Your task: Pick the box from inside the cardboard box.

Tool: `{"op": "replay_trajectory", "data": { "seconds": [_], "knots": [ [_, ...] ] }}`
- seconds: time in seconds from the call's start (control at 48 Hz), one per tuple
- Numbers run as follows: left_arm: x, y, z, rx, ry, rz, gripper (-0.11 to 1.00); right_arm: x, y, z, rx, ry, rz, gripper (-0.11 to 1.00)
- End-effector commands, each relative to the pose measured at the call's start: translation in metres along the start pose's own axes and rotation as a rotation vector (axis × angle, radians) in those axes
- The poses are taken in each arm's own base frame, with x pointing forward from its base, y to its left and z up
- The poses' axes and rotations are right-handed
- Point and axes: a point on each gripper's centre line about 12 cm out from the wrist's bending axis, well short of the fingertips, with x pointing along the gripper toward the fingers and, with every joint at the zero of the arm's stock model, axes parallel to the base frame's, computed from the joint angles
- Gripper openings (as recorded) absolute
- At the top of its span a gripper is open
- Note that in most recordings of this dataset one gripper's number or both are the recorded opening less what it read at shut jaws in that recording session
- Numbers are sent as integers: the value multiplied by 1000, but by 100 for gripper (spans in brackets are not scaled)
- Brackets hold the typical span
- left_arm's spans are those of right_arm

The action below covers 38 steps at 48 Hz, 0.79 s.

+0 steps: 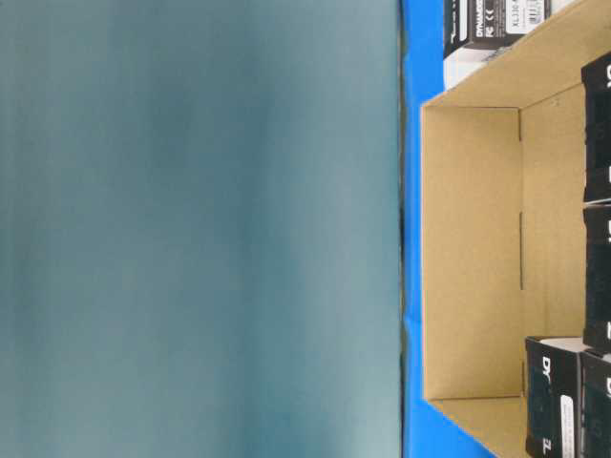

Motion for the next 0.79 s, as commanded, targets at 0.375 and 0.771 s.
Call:
{"op": "replay_trajectory", "data": {
  "seconds": [0.375, 0.771],
  "knots": [
    [0, -1, 11, 0, -26, -1, -7, -14, 4, -5, 12, -54, -5, 98],
    [0, -1, 11, 1, -25, 0, -7, -14, 4, -5, 12, -57, -6, 98]
  ]
}}
